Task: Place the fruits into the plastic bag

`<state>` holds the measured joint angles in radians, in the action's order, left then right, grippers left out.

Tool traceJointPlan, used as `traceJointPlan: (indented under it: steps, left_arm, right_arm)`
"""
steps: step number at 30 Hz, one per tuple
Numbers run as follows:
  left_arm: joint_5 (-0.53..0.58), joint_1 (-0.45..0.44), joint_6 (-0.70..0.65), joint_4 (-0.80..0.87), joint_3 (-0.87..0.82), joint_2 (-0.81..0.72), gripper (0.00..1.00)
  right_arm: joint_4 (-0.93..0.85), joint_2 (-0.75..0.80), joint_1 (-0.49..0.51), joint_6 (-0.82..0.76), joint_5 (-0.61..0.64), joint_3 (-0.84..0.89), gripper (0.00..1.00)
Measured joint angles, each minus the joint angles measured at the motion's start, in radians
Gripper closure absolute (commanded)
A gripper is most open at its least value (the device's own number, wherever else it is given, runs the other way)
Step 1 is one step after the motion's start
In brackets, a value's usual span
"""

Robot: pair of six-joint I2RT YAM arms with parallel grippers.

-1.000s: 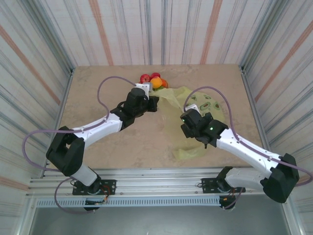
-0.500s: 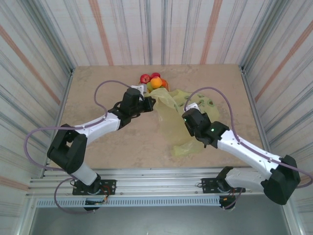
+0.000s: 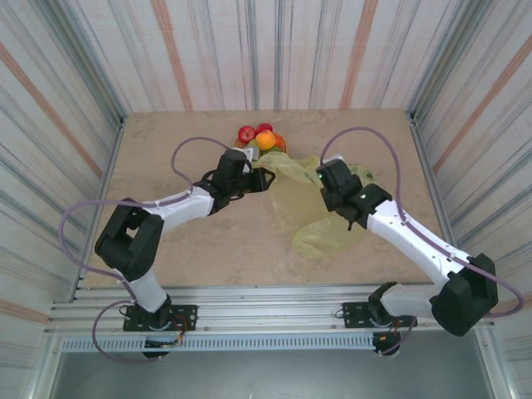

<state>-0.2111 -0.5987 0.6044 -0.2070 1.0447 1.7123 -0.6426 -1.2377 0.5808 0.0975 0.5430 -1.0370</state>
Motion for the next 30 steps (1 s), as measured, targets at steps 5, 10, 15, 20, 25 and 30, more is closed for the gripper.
traceJointPlan:
  steps: [5, 10, 15, 20, 25, 30]
  left_arm:
    - [-0.005, -0.003, -0.076, 0.016, 0.003, -0.018, 0.17]
    - [0.019, 0.0, -0.154, 0.101, 0.0, -0.125, 0.13]
    - [0.043, 0.08, -0.15, 0.154, -0.04, -0.265, 0.12]
    - [0.048, 0.22, -0.134, 0.216, -0.036, -0.233, 0.13]
    - [0.047, 0.263, -0.143, 0.309, 0.084, -0.061, 0.14]
    - [0.038, 0.267, -0.161, 0.377, 0.243, 0.095, 0.15]
  right_arm:
    - [-0.071, 0.0, -0.126, 0.027, -0.079, -0.051, 1.0]
    - [-0.113, -0.007, -0.24, 0.053, -0.19, -0.071, 1.0]
    - [-0.127, -0.044, -0.314, 0.084, -0.302, -0.119, 1.0]
    - [-0.127, -0.085, -0.342, 0.105, -0.372, -0.152, 1.0]
    - [-0.124, -0.113, -0.358, 0.109, -0.426, -0.153, 1.0]
    - [-0.11, -0.134, -0.359, 0.109, -0.465, -0.153, 1.0]
